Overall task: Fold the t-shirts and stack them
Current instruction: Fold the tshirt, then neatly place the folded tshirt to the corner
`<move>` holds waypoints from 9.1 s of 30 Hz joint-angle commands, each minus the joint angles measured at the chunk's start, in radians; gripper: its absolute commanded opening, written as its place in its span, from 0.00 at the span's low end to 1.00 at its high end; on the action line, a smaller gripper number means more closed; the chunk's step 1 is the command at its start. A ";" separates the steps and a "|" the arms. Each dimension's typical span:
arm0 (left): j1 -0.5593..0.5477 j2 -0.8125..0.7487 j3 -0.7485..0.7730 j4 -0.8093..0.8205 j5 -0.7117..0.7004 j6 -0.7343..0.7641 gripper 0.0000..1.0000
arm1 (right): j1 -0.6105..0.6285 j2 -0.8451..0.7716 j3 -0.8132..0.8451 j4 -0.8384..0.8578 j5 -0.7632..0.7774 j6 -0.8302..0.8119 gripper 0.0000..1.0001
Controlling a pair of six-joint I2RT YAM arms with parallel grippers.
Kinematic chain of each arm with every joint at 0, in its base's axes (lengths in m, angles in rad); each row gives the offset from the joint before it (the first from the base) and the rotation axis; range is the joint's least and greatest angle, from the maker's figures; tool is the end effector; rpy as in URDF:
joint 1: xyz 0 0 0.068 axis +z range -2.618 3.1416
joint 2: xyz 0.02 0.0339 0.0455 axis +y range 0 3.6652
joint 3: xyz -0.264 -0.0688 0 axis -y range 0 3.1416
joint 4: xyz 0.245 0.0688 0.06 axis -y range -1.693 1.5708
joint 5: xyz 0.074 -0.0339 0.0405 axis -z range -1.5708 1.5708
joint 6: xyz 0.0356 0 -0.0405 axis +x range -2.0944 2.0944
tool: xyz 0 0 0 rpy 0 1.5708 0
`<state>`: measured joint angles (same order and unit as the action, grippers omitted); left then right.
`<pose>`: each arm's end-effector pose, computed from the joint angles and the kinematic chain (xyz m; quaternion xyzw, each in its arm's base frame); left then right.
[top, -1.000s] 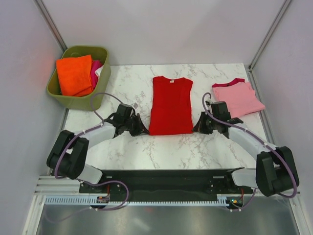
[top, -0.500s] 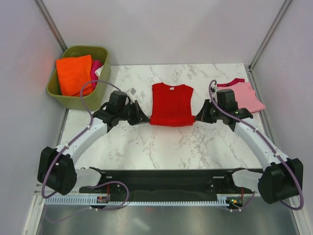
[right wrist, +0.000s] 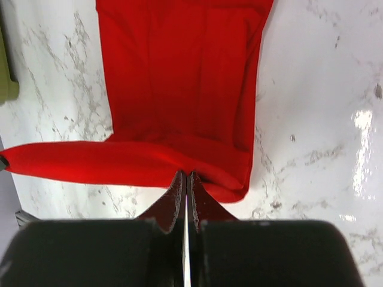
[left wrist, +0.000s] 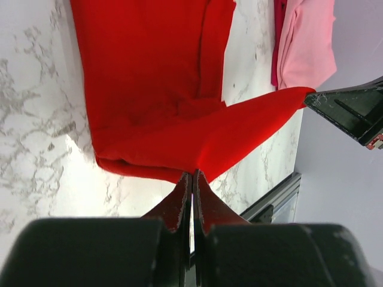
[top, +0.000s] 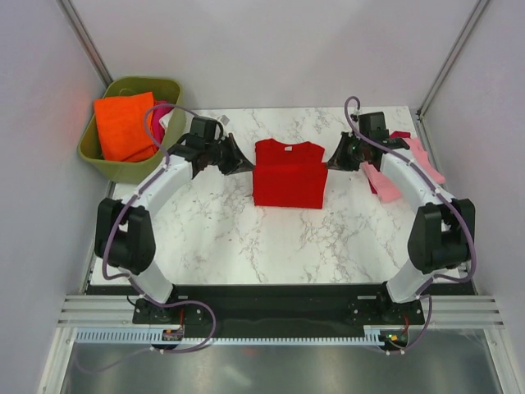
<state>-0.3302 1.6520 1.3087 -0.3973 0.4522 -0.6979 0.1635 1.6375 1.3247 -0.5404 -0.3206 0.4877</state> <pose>0.3455 -0.1349 0.2791 -0.0741 0.8933 -0.3719 0.2414 0.3534 0.0697 0.2774 0.0939 0.9212 0.2525 0.2806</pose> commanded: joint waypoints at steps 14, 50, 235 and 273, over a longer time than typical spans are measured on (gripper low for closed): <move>0.079 0.336 0.446 -0.035 0.092 -0.012 0.02 | -0.053 0.310 0.386 0.008 -0.037 0.060 0.00; 0.088 0.701 0.540 0.215 0.074 0.086 0.78 | -0.099 0.555 0.288 0.372 0.012 0.020 0.54; -0.032 0.521 0.370 0.391 -0.331 0.023 0.02 | 0.024 0.405 0.131 0.694 0.117 0.155 0.00; -0.595 0.320 0.290 0.712 -0.679 -0.002 0.02 | -0.458 -0.093 0.079 0.257 0.164 0.051 0.00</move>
<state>-0.9134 1.9240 1.5036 0.2771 -0.1665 -0.7364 -0.2565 1.4998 1.3262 -0.3138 -0.1669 0.5632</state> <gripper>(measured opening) 0.044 0.031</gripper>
